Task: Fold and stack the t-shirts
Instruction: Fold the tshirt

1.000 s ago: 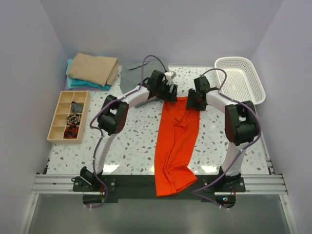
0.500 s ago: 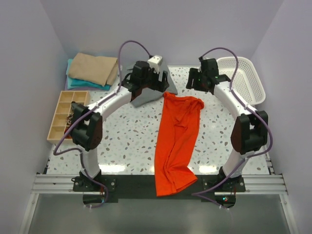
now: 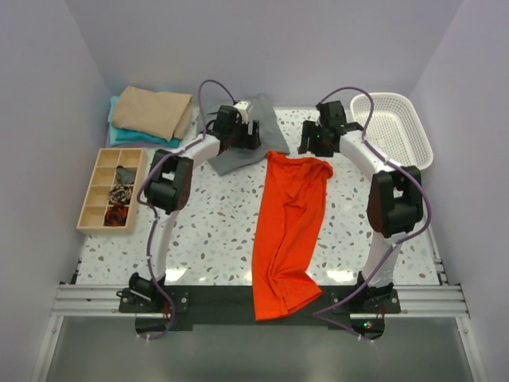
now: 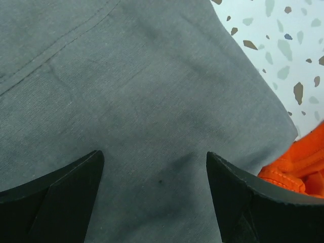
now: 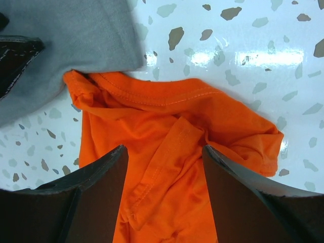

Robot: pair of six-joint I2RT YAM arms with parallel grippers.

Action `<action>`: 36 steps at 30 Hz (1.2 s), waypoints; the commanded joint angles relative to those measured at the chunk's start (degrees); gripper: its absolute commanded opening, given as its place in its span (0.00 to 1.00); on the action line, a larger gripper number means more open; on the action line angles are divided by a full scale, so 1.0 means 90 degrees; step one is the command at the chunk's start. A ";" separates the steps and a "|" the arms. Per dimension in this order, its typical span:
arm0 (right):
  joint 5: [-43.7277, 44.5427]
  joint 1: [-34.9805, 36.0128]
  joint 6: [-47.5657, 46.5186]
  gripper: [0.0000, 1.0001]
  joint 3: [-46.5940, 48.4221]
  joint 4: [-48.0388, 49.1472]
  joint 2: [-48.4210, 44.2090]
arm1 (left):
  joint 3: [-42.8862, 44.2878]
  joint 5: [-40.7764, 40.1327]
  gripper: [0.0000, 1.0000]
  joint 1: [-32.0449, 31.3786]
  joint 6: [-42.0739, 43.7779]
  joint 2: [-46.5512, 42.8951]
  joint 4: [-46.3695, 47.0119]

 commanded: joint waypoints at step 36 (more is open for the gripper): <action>0.1425 -0.0120 0.0156 0.69 -0.0998 -0.0694 -0.1594 | 0.1646 -0.1940 0.92 0.1064 0.2145 -0.0641 -0.1500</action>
